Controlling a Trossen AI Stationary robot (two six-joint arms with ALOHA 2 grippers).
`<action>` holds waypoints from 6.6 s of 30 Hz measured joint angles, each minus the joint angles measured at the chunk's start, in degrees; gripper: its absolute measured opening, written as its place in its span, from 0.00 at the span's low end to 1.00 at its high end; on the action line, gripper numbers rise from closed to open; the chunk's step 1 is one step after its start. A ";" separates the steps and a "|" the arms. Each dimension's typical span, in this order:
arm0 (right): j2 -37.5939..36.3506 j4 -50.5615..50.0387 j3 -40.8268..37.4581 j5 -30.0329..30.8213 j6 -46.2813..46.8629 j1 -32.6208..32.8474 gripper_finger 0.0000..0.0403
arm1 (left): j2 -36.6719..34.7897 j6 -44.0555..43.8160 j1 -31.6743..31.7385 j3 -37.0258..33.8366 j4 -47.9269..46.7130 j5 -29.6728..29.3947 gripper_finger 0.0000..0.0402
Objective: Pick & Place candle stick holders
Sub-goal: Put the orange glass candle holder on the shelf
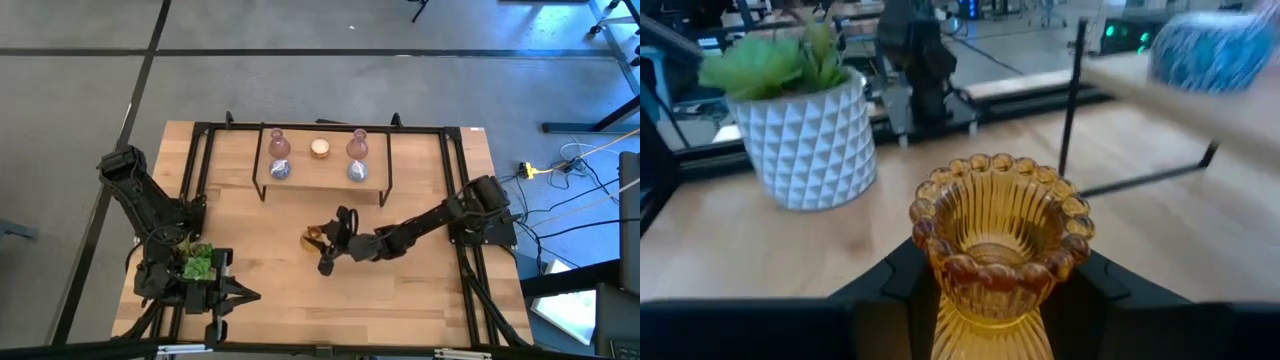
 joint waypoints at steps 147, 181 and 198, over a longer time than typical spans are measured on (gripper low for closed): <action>-7.10 -20.04 11.02 16.04 -0.78 -16.28 0.58 | 0.00 0.48 -1.49 0.00 -0.86 -2.00 0.00; -7.12 -21.33 11.02 22.73 -0.12 -13.85 0.80 | 0.00 0.42 -1.49 0.00 -0.97 1.05 0.00; -7.13 -22.64 11.02 25.73 -0.50 -13.45 0.80 | 0.00 0.35 -1.49 0.00 -0.97 1.03 0.00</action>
